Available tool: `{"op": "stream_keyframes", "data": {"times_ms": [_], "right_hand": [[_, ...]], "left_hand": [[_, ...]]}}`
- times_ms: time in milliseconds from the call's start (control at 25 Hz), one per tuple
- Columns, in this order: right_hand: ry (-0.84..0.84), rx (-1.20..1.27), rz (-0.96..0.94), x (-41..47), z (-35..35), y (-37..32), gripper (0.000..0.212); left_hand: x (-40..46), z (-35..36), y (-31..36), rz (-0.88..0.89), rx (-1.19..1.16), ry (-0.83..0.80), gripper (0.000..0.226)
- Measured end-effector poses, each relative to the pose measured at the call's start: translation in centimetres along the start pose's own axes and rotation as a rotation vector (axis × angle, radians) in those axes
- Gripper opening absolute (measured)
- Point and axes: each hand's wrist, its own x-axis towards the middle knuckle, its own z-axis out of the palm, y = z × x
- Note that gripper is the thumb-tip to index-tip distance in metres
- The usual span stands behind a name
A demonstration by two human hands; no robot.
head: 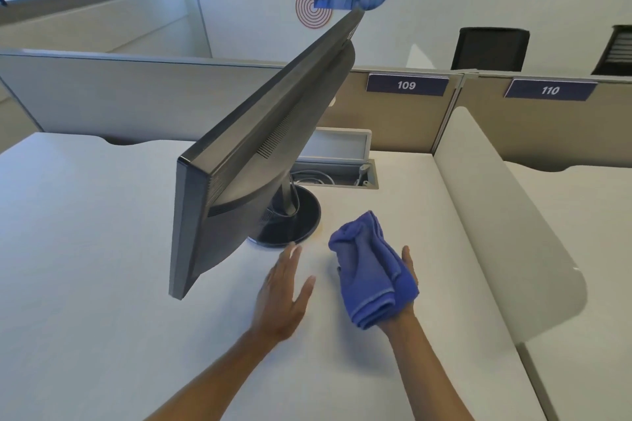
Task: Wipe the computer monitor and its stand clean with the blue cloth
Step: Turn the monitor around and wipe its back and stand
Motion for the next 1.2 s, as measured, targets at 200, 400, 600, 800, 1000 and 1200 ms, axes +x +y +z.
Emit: {"op": "stream_keyframes", "data": {"times_ms": [200, 400, 600, 800, 1000, 1200], "right_hand": [[-0.094, 0.059, 0.053, -2.3, -0.4, 2.5, 0.089], [-0.104, 0.052, 0.076, -4.6, 0.5, 2.7, 0.068], [0.005, 0.008, -0.023, -6.2, -0.2, 2.8, 0.030], [0.110, -0.125, -0.215, -5.2, -0.4, -0.8, 0.024], [0.317, -1.387, -0.496, -1.8, -3.1, -3.0, 0.064], [0.319, -2.461, -0.308, -0.3, -4.3, -2.7, 0.085]], "left_hand": [[-0.6, 1.6, 4.2, 0.233, -0.137, -0.124, 0.076], [0.3, 1.7, 5.0, 0.160, 0.021, -0.282, 0.111], [1.7, 1.1, 5.5, 0.115, 0.080, -0.415, 0.123], [1.1, 2.0, 5.0, -0.002, -0.001, -0.271, 0.100], [-1.1, 2.6, 0.0, -0.036, 0.301, -0.250, 0.107], [-2.4, 2.4, -1.3, 0.020, 0.397, -0.237, 0.086]]}}
